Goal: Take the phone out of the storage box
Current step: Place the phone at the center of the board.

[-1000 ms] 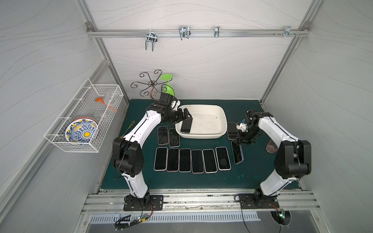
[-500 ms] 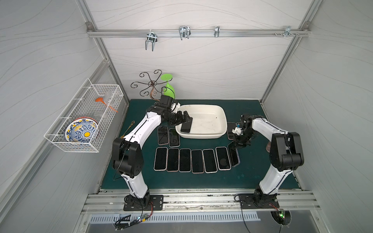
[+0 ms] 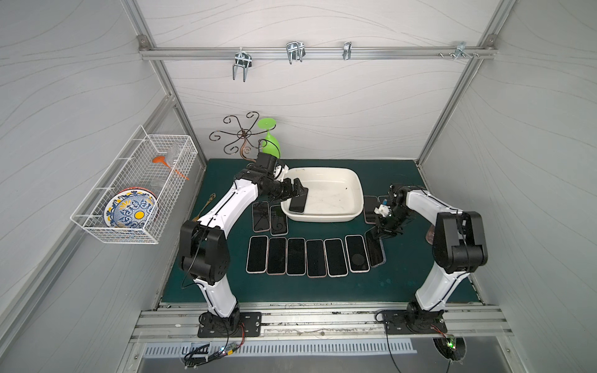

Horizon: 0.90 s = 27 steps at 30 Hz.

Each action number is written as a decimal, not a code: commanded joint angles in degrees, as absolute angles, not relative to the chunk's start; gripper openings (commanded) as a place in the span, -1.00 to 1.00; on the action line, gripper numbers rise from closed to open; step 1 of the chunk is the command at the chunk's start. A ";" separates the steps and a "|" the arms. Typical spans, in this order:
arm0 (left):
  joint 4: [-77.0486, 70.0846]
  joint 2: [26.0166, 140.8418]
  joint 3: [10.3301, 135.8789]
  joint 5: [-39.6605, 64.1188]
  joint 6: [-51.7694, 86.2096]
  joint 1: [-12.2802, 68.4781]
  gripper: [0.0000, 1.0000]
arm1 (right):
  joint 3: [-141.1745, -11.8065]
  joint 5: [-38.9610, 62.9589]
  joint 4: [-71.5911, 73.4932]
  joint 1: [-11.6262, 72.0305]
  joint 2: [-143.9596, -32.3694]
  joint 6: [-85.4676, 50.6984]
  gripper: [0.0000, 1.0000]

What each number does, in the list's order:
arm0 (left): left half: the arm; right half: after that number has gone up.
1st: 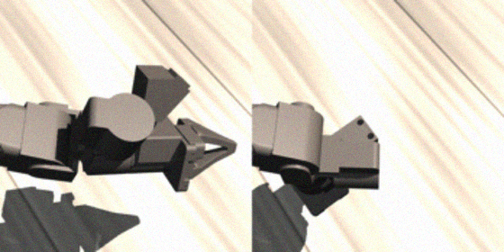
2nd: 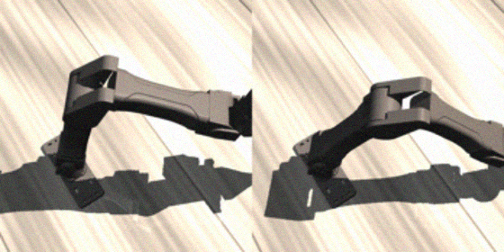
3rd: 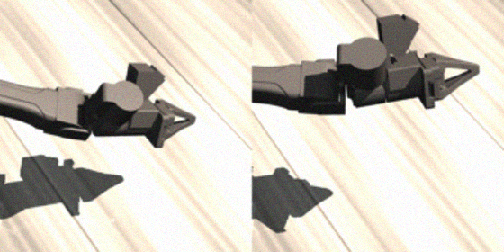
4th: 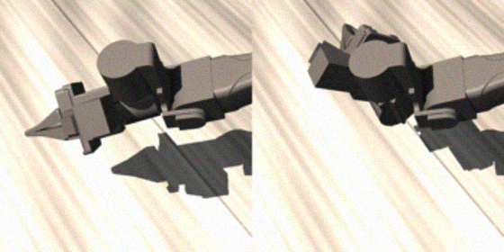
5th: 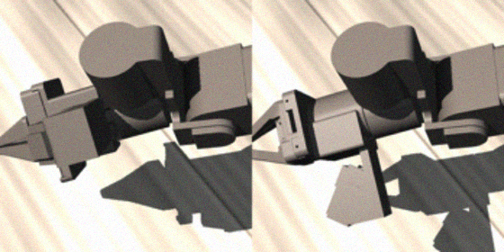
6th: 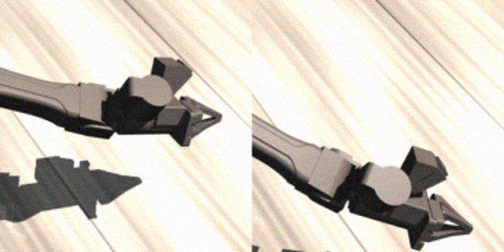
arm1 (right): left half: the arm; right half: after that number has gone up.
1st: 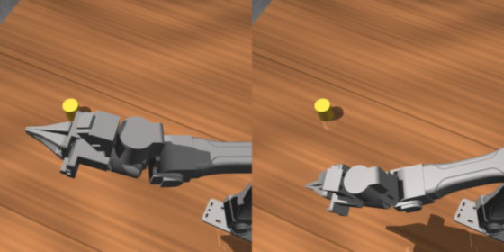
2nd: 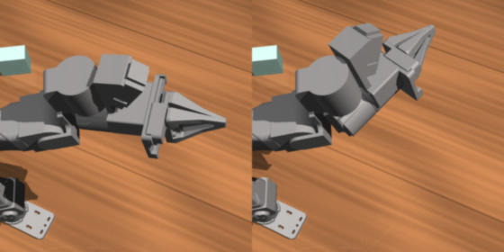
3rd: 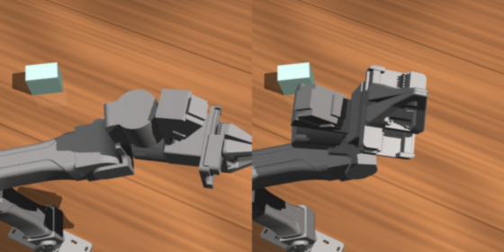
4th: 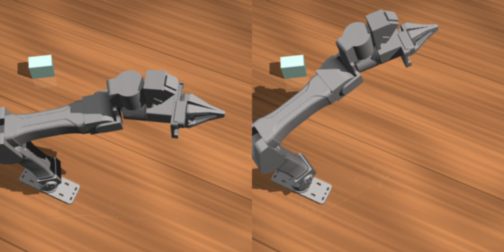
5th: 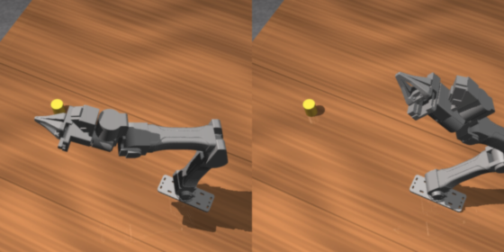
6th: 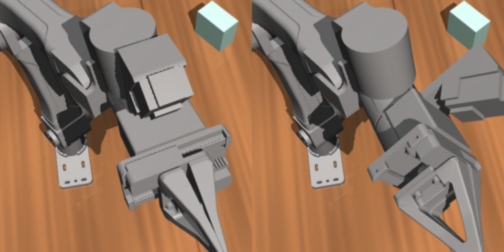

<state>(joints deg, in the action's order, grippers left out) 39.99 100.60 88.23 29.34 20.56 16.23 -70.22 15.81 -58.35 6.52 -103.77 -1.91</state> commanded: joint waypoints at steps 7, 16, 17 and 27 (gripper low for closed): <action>38.73 101.34 88.68 27.83 20.78 16.04 0.99 | -68.27 12.25 -56.74 5.12 -109.10 -2.70 -0.22; 37.74 101.93 88.58 25.61 22.68 16.83 1.00 | -68.93 10.78 -55.44 3.03 -110.98 -3.07 0.11; 37.76 102.14 88.88 25.37 22.76 17.04 0.99 | -69.12 10.34 -55.55 2.92 -111.11 -3.02 0.16; 46.67 110.06 100.37 6.84 19.50 22.17 1.00 | -71.35 6.99 -56.29 1.32 -104.20 -5.04 0.97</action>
<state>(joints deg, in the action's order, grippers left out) 43.64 106.76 94.24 15.77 22.15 20.38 -70.85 12.25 -57.34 2.55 -107.68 -3.81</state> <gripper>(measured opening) 0.997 0.972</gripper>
